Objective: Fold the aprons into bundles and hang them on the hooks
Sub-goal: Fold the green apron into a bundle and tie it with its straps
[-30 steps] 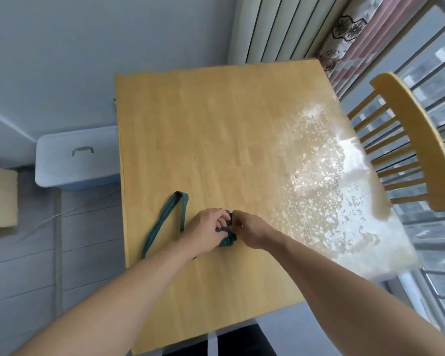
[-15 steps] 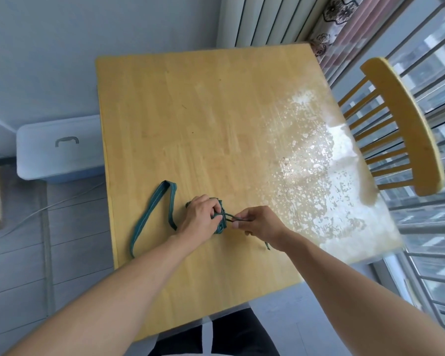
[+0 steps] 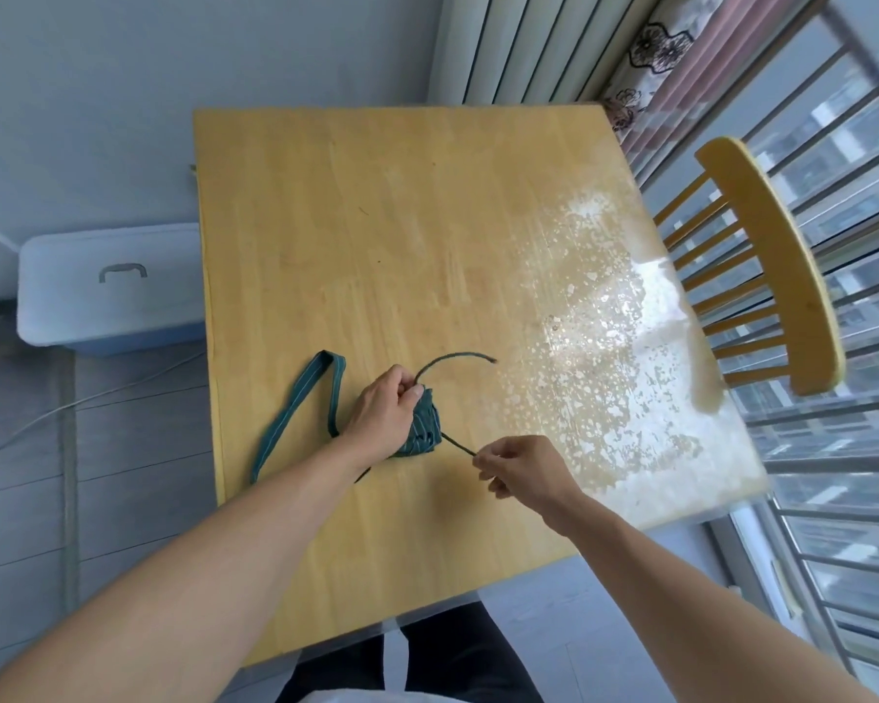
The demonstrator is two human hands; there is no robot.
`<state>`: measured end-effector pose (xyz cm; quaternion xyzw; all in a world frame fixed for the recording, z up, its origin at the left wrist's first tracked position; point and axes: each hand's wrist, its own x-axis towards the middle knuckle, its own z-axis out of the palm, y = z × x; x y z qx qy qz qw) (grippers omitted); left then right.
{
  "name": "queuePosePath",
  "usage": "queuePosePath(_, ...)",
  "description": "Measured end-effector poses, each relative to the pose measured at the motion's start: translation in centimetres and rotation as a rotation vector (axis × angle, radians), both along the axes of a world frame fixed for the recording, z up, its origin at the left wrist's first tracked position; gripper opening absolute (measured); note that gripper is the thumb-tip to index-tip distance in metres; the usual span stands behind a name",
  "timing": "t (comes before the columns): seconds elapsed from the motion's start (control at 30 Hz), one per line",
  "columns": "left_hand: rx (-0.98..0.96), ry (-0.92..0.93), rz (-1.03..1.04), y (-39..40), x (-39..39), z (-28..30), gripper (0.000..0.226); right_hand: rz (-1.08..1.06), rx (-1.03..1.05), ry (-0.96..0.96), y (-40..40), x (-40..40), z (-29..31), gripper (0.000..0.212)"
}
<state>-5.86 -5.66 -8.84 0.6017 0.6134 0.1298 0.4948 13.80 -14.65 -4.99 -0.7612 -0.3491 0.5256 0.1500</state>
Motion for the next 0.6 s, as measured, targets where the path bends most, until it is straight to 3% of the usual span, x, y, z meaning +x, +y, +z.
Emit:
queuePosePath(0.23, 0.020, -0.092, -0.116, -0.2, -0.8, -0.2, 0.010, 0.712, 0.549, -0.546, 4.6, -2.7, 1.3, 0.016)
queuePosePath(0.37, 0.034, -0.058, -0.191, -0.5, -1.2, 0.4, 0.004, 0.986, 0.647, -0.594, 8.0, -3.8, 0.4, 0.019)
queuePosePath(0.4, 0.031, -0.054, -0.182, -0.4, -1.2, 0.5, 0.013, 1.019, 0.653, -0.584, 8.6, -4.1, 0.3, 0.020)
queuePosePath(0.43, 0.023, -0.070, -0.162, -0.5, -1.3, 0.4, 0.020, 1.029, 0.643, -0.568, 9.2, -4.5, 0.2, 0.020)
queuePosePath(0.5, 0.011, -0.119, -0.134, -0.5, -1.3, -0.1, 0.024, 0.832, 0.516, -0.378, 9.8, -4.7, 0.3, 0.015)
queuePosePath(0.57, 0.012, -0.150, -0.140, -0.5, -1.6, -0.8, 0.026, 0.578, 0.323, -0.155, 10.1, -4.0, 0.2, 0.023)
queuePosePath(0.6, 0.023, -0.151, -0.157, -0.5, -1.8, -1.2, 0.027, 0.555, 0.247, -0.105, 10.0, -3.4, 0.1, 0.030)
